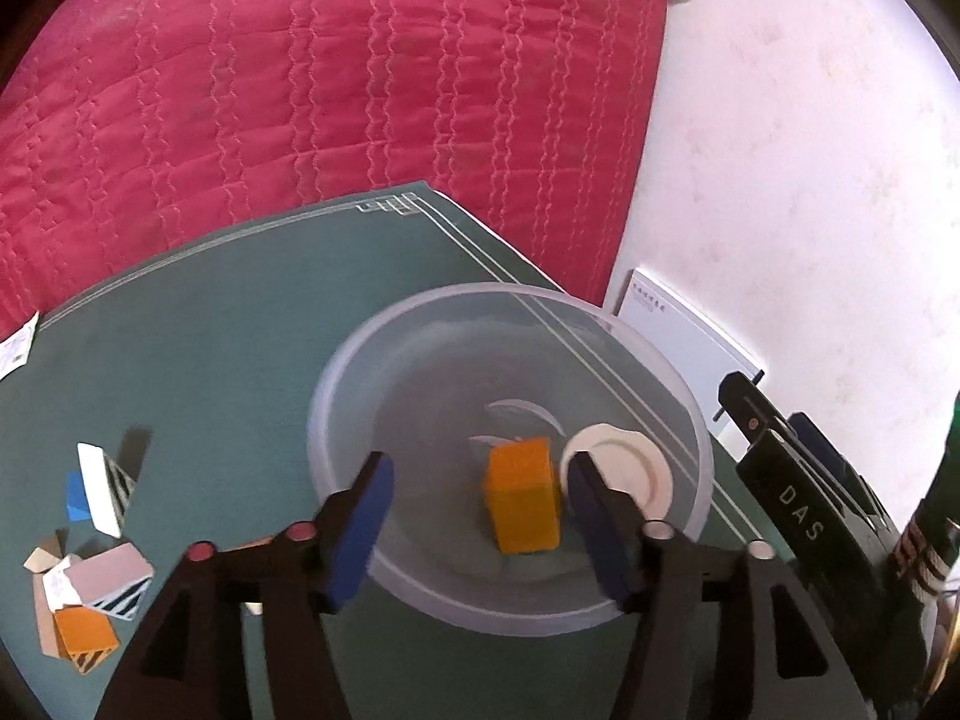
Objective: Organize rigid objects
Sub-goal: 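Withdraw both grippers from the bowl back over the blocks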
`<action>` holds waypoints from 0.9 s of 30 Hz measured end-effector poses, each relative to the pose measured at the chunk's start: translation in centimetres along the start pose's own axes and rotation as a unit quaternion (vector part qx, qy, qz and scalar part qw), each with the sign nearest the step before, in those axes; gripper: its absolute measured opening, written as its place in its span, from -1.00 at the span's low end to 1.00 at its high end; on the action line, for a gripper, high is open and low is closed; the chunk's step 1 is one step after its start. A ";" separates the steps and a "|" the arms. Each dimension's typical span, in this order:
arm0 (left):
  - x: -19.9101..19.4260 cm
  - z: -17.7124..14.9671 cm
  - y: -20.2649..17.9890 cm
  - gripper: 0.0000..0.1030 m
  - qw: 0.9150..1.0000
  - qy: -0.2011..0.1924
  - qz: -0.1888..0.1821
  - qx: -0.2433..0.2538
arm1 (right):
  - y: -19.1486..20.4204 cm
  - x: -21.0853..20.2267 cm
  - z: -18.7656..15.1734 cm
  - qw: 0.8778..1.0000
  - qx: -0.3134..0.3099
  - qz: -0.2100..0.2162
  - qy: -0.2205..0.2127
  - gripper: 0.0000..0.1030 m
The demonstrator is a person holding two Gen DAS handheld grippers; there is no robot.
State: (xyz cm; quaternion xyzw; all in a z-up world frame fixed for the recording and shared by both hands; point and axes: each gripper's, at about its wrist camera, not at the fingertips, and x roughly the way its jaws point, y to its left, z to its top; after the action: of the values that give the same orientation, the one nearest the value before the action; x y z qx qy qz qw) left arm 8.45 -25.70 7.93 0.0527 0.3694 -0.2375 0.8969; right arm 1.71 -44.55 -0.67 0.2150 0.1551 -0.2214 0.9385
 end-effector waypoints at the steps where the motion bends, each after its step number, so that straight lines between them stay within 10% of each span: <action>1: -0.2 -0.1 0.2 0.52 1.000 -0.004 0.007 -0.001 | 0.0 0.1 0.0 1.000 0.001 -0.002 0.002 0.55; 4: -1.3 -0.2 1.3 0.81 0.999 -0.022 0.031 -0.006 | -0.3 0.5 0.0 1.000 0.010 -0.008 0.015 0.56; 27: -10.2 -0.9 12.0 0.99 0.977 -0.130 0.163 -0.037 | -0.4 -0.6 -1.2 0.997 0.032 -0.041 0.049 0.56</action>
State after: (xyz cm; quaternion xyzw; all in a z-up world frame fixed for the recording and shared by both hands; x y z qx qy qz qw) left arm 7.17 -10.95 13.34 0.0476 0.2444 -0.0789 0.9653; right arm 0.79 -44.12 -1.58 0.2487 0.2027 -0.2532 0.9127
